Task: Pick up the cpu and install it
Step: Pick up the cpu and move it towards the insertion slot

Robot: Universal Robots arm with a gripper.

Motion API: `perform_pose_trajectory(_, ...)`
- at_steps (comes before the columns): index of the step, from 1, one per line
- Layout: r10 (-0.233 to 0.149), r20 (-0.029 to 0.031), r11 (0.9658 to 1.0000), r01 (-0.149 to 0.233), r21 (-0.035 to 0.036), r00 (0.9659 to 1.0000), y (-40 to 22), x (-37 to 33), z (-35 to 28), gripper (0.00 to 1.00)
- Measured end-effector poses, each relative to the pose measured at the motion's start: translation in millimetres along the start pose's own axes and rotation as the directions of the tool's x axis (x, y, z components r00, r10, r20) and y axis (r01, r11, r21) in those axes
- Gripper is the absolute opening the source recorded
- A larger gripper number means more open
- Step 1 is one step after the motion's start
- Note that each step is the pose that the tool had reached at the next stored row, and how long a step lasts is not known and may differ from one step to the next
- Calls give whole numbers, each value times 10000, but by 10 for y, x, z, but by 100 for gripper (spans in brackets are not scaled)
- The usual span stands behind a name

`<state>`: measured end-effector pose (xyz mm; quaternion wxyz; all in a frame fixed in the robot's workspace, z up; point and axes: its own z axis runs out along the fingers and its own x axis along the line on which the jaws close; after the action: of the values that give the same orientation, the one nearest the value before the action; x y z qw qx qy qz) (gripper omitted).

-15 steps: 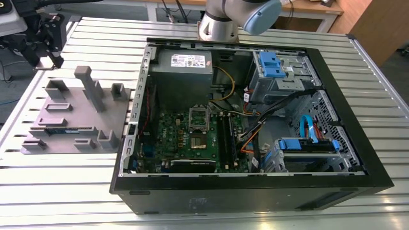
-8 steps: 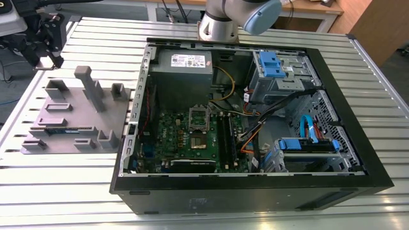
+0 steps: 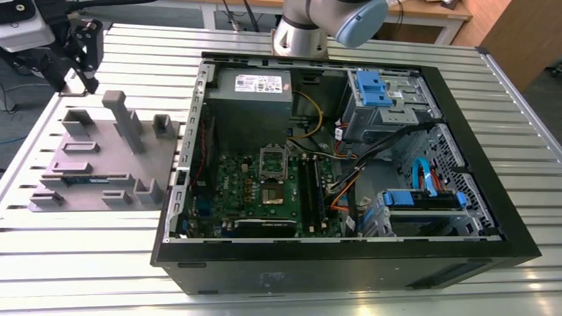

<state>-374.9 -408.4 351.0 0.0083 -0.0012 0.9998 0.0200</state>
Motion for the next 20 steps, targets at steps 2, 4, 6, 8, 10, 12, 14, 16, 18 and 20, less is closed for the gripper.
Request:
perform_pose_trajectory(2, 0, -1, 10000, 0, 1, 10000, 0, -64, 1, 47)
perform_pose_trajectory(4, 0, 0, 10000, 0, 0, 10000, 0, -130, 3, 47)
perform_pose_trajectory(6, 0, 0, 10000, 0, 0, 10000, -1, -199, 5, 47)
perform_pose_trajectory(8, 0, 1, 10000, 0, -1, 10000, -1, -267, 7, 47)
perform_pose_trajectory(10, 0, 2, 10000, 0, -1, 10000, -1, -333, 9, 47)
perform_pose_trajectory(12, 0, -1, 10000, 0, 0, 10000, -1, -401, 10, 47)
perform_pose_trajectory(14, 0, 1, 10000, 0, 0, 10000, -1, -461, 12, 47)
perform_pose_trajectory(16, 0, 1, 10000, 0, -1, 10000, -2, -515, 13, 47)
perform_pose_trajectory(18, 0, 1, 10000, 0, -1, 10000, -2, -558, 14, 47)
perform_pose_trajectory(20, -1, -1, 10000, 1, 0, 10000, -2, -577, 14, 47)
